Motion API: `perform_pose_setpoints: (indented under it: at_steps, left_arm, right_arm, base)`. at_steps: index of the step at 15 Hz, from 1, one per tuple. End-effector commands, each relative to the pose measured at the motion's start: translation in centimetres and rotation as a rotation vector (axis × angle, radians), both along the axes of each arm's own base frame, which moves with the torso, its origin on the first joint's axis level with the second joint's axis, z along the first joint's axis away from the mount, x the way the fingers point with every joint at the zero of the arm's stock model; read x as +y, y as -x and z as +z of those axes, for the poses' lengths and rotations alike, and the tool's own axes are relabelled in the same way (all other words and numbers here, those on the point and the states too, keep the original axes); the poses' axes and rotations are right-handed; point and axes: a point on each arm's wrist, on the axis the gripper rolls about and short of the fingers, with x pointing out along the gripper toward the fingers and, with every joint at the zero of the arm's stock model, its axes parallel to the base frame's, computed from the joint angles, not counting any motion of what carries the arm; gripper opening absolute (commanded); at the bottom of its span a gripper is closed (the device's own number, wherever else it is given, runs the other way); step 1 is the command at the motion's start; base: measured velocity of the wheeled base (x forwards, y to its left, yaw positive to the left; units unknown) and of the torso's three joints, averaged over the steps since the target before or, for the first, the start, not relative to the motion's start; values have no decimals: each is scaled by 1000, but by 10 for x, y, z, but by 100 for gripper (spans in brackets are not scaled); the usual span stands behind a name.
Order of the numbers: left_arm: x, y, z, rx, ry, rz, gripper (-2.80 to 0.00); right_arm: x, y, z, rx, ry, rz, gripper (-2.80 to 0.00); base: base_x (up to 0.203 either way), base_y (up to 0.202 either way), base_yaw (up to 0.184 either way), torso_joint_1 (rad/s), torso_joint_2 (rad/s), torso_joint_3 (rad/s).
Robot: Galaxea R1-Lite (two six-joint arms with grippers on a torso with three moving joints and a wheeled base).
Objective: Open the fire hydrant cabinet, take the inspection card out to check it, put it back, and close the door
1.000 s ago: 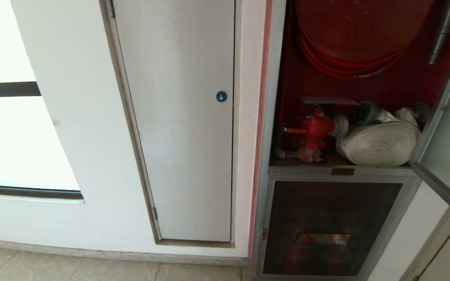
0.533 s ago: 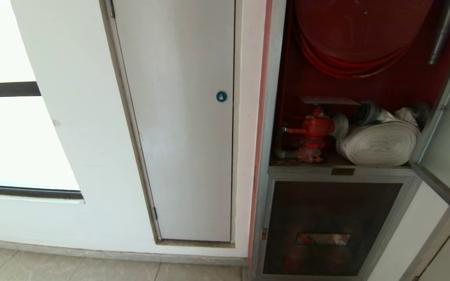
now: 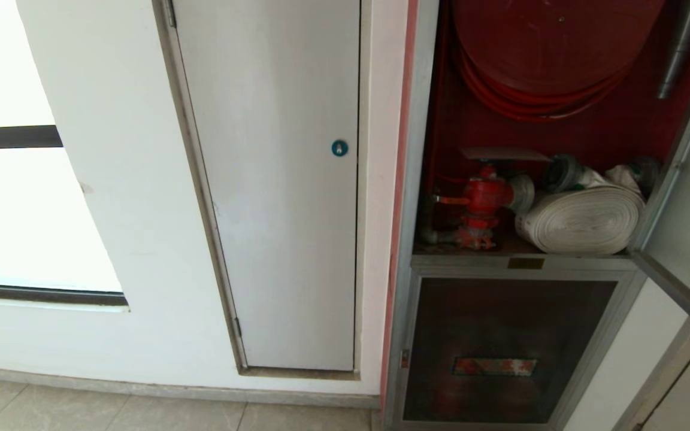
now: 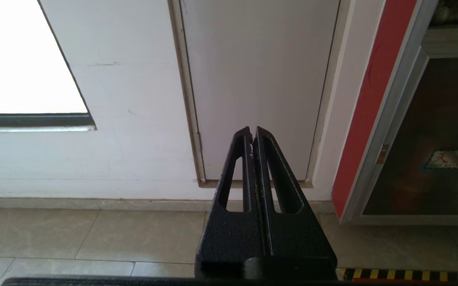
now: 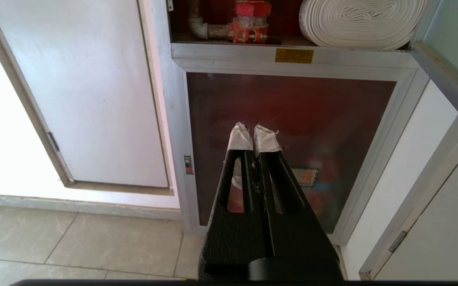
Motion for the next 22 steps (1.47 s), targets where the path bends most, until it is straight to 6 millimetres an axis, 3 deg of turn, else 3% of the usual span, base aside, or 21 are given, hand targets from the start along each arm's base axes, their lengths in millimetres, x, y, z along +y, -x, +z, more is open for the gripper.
perform_pose_setpoints:
  at_steps: [1, 4, 22]
  left_arm:
    - [0, 0, 0, 0, -2, 0, -280]
    - [0, 0, 0, 2, -2, 0, -280]
    - [0, 0, 0, 2, -2, 0, -280]
  right_arm:
    - [0, 0, 0, 1, 0, 1, -280]
    - [0, 0, 0, 1, 0, 1, -280]
    - [0, 0, 0, 1, 0, 1, -280]
  base:
    - [0, 0, 0, 0, 0, 0]
    - [89, 0, 0, -3, -6, 6]
    - [197, 0, -1, 5, 3, 2]
